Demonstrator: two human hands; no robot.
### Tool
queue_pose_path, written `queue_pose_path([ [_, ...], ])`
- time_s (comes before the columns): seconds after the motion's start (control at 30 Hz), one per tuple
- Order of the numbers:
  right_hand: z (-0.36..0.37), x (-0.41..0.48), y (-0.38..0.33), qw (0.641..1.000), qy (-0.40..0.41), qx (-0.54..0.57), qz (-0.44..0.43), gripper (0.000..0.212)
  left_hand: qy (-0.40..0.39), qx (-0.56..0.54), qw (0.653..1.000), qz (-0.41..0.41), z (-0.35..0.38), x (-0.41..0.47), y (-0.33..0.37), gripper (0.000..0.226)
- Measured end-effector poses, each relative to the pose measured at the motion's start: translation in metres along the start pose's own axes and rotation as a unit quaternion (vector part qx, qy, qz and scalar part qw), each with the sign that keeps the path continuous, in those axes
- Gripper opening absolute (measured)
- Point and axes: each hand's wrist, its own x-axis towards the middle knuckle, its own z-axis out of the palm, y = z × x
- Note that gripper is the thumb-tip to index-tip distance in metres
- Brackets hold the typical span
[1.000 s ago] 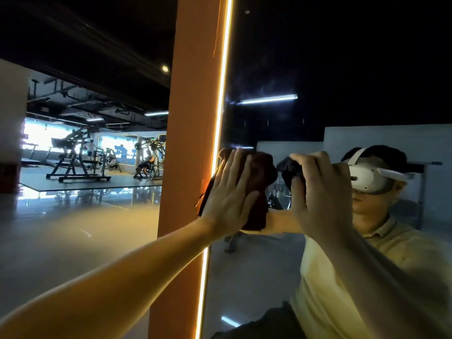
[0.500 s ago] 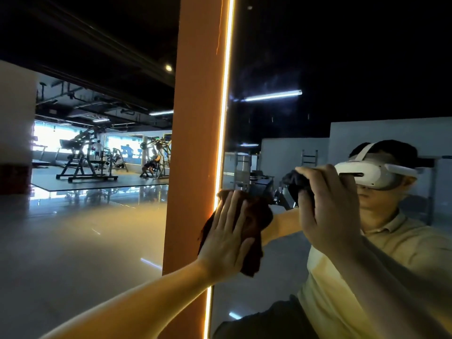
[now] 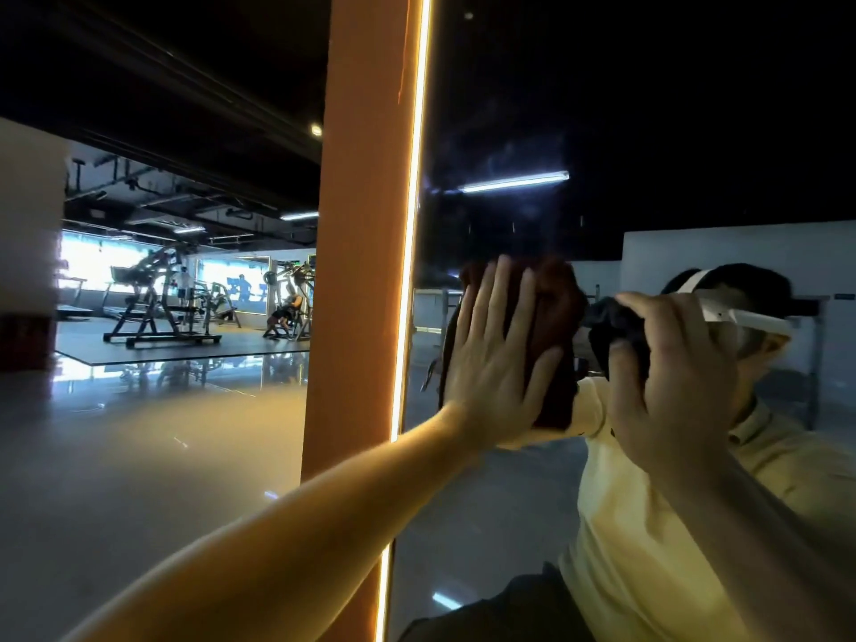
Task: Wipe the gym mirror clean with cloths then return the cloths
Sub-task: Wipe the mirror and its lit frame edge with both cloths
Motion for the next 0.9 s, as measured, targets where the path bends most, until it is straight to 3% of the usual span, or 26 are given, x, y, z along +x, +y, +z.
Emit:
queue_pose_path([
  [0.17, 0.002, -0.005, -0.003, 1.0, -0.019, 0.018, -0.003, 0.033, -0.112, 0.032, 0.993, 0.01, -0.015, -0.123, -0.034, 0.078],
  [0.23, -0.003, -0.005, -0.001, 0.999, -0.049, 0.012, -0.018, 0.034, -0.137, 0.056, 0.988, 0.045, -0.028, -0.126, -0.044, 0.079],
  [0.3, -0.008, -0.005, 0.002, 0.997, -0.074, 0.017, -0.033, 0.033, -0.135, 0.064, 0.988, 0.041, -0.033, -0.081, -0.048, 0.085],
  [0.4, -0.012, -0.003, 0.001, 0.996, -0.066, 0.064, -0.001, 0.032, -0.062, 0.028, 0.993, -0.1, -0.029, 0.035, -0.024, 0.091],
  [0.47, -0.017, -0.002, 0.002, 0.996, -0.027, 0.078, 0.028, 0.032, -0.019, 0.009, 0.989, -0.148, -0.02, 0.09, 0.002, 0.09],
  [0.57, -0.027, 0.001, 0.014, 0.994, 0.058, 0.075, 0.046, 0.034, 0.009, 0.018, 0.999, -0.047, 0.0, 0.081, 0.028, 0.077],
  [0.67, -0.027, 0.004, 0.019, 0.99, 0.087, 0.083, 0.068, 0.033, -0.058, 0.038, 0.99, 0.119, 0.004, -0.009, 0.017, 0.071],
  [0.8, -0.019, 0.003, 0.012, 0.998, 0.047, 0.025, 0.043, 0.032, -0.171, 0.168, 0.922, 0.304, -0.024, -0.073, -0.047, 0.069],
  [0.83, -0.018, 0.002, 0.013, 0.999, 0.033, 0.015, 0.03, 0.032, -0.184, 0.179, 0.911, 0.323, -0.031, -0.06, -0.061, 0.069],
  [0.9, -0.018, 0.001, 0.017, 1.0, 0.018, 0.009, 0.019, 0.032, -0.158, 0.148, 0.943, 0.253, -0.039, -0.005, -0.072, 0.069],
])
